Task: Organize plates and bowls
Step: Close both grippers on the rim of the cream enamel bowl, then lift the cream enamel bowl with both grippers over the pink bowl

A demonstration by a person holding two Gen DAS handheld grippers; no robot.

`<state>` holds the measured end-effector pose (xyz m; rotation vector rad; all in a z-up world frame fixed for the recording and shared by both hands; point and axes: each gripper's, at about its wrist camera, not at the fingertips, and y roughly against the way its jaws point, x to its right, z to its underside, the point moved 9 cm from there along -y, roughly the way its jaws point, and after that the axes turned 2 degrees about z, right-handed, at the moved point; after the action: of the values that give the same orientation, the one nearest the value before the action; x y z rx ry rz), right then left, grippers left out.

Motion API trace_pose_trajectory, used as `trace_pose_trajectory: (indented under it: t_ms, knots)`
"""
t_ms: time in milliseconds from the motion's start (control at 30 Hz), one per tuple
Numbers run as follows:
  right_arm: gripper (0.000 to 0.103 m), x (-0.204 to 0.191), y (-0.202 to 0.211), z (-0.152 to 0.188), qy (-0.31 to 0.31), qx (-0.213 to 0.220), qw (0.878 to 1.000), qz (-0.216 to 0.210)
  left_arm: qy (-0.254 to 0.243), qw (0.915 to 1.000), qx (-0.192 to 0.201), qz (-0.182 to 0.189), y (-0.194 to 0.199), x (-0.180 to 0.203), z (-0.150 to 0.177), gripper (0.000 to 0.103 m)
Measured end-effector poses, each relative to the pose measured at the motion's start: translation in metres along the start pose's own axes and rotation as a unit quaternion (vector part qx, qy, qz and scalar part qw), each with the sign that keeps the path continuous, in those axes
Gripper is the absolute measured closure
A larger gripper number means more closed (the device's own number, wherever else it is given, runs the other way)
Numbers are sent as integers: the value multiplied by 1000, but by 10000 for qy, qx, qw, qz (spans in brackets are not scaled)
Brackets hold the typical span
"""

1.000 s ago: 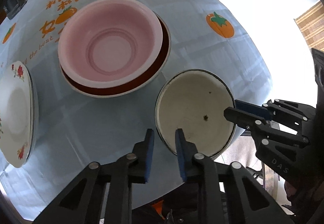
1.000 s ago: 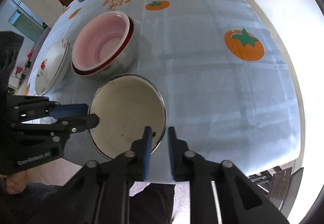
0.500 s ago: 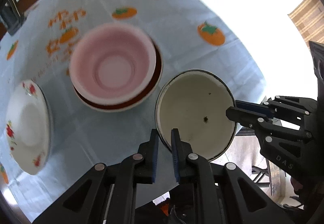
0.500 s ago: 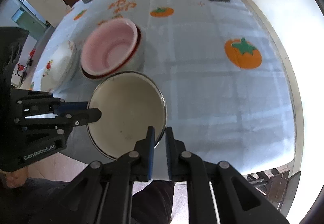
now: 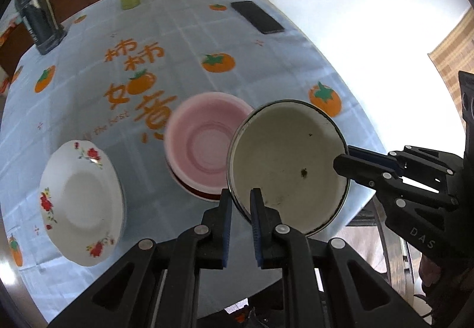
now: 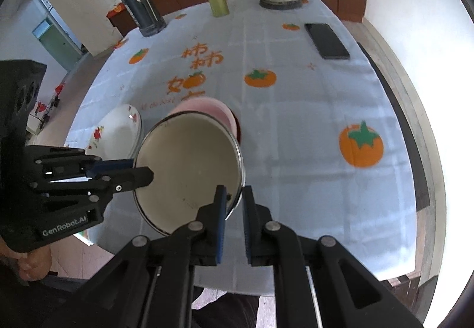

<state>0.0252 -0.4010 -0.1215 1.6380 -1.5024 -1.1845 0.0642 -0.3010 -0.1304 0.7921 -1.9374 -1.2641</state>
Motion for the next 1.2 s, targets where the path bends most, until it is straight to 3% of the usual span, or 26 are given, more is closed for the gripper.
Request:
trace_pose_trajectory:
  t_ms: [533, 1200]
  knots:
    - [93, -22, -34, -54, 349, 31, 9994, -9, 456, 9985, 172, -245, 0, -46, -33, 89]
    - [93, -20, -54, -55, 442, -204, 9988, 10, 574, 9980, -29, -271, -18, -52, -33, 89]
